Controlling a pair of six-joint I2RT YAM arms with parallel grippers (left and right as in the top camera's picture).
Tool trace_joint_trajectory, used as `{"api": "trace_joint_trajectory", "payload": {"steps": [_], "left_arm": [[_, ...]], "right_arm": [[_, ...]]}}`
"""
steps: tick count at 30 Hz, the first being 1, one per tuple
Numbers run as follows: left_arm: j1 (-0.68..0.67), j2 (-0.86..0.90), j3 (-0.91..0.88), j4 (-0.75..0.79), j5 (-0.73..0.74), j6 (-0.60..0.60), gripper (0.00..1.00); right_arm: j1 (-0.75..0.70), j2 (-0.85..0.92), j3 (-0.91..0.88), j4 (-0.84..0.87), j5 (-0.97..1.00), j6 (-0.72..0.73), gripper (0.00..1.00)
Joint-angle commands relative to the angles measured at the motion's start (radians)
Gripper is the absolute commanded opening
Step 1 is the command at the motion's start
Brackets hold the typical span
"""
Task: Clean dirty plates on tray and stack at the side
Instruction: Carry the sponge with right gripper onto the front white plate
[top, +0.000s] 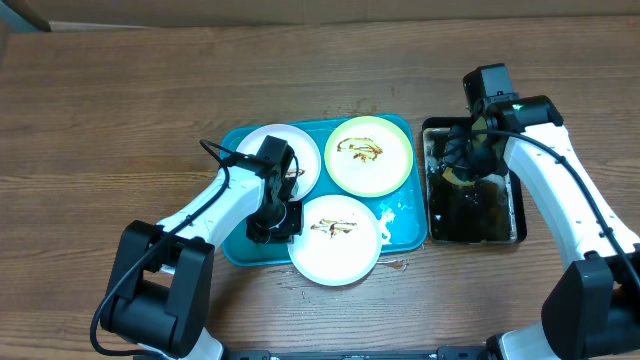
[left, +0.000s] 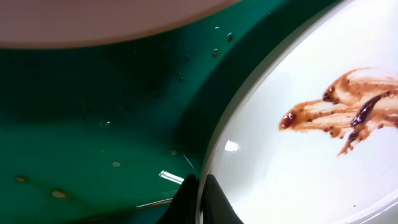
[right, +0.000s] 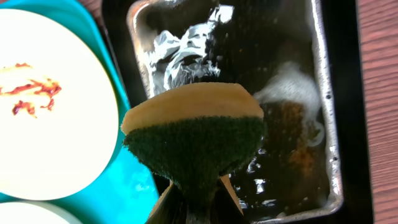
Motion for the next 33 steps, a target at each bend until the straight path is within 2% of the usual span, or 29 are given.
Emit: {"api": "trace_joint_trajectory", "payload": {"steps": [1, 4, 7, 20, 26, 33], "left_arm": [[-0.005, 0.008, 0.013, 0.001, -0.007, 0.004, 0.04], [-0.005, 0.008, 0.013, 0.004, -0.007, 0.004, 0.04], [-0.005, 0.008, 0.013, 0.006, -0.007, 0.004, 0.04], [-0.005, 0.008, 0.013, 0.019, -0.003, 0.004, 0.04], [-0.005, 0.008, 0.013, 0.019, -0.003, 0.004, 0.04], [-0.005, 0.008, 0.013, 0.019, -0.002, 0.004, 0.04]], "right_arm": [[0.015, -0.019, 0.008, 0.005, -0.174, -0.073, 0.04], [0.058, -0.019, 0.008, -0.005, -0.292, -0.142, 0.04], [0.140, -0.019, 0.003, -0.002, -0.304, -0.126, 0.04], [0.517, 0.071, -0.045, 0.206, -0.303, 0.145, 0.04], [0.602, 0.152, -0.045, 0.267, -0.299, 0.254, 0.04], [0.628, 0.211, -0.045, 0.313, -0.284, 0.343, 0.04]]}}
